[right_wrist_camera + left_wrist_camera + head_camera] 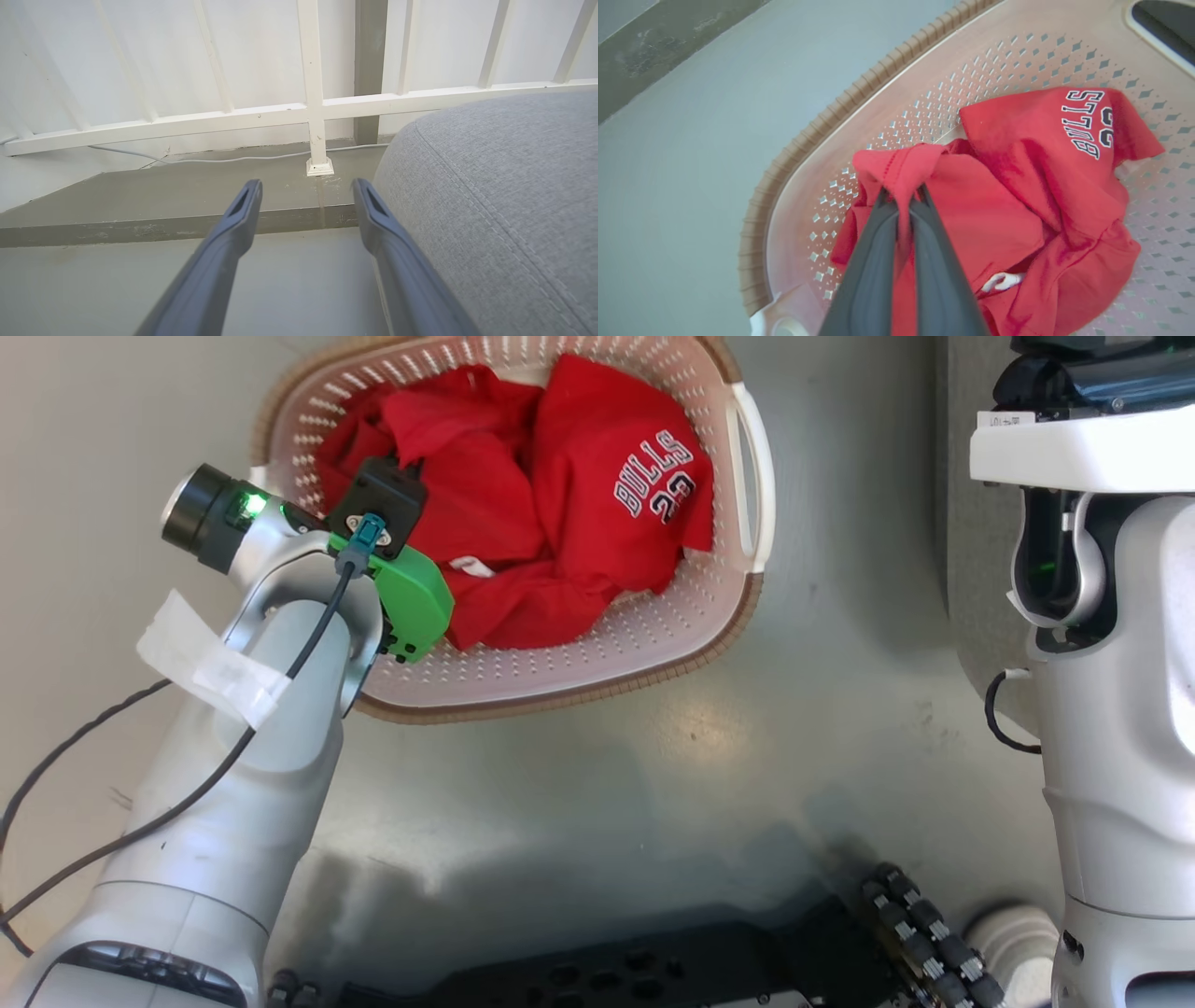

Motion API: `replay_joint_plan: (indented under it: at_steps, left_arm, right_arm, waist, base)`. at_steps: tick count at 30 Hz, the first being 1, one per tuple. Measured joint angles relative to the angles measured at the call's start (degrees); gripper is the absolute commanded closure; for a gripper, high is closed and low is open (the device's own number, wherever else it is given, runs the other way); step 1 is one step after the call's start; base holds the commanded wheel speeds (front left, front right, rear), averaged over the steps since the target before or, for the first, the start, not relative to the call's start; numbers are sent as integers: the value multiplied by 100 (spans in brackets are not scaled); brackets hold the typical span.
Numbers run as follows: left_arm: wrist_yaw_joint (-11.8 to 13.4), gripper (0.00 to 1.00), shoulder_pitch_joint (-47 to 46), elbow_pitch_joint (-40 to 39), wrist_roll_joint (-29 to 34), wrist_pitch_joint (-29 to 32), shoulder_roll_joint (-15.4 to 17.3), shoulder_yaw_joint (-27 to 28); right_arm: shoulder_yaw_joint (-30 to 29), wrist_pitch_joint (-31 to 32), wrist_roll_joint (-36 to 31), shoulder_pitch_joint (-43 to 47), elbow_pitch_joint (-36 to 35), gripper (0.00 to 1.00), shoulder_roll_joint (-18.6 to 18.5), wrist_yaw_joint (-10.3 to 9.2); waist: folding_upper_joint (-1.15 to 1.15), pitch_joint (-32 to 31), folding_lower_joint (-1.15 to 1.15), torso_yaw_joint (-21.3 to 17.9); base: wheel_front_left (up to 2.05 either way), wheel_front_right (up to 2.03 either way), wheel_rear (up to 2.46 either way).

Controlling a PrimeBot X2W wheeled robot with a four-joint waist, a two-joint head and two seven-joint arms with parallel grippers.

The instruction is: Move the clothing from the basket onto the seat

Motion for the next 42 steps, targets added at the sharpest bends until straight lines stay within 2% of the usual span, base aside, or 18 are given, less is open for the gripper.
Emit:
replay_joint_plan:
  at_steps: [8,16,24,42]
  left_arm:
    - [-71,100,177,-223,-187,-47,-24,-113]
    - [-141,100,335,-789,-658,-63,-36,-336]
    - [-169,100,344,-1258,-1039,-63,-43,-335]
    - [-176,100,497,-1240,-1470,-51,-53,-123]
  right_arm:
    - [-136,0,-54,222,198,0,1,67]
    - [-190,0,-93,461,439,0,2,200]
    - [-189,0,-103,739,690,0,3,330]
    - [-53,0,-22,1582,1251,0,14,502]
  waist:
    - [0,-428,0,139]
    - [0,-1024,0,310]
    - [0,-1662,-1,472]
    - [0,-3229,-1,700]
  base:
    - [0,0,0]
    - [0,0,0]
    - [0,0,0]
    - [0,0,0]
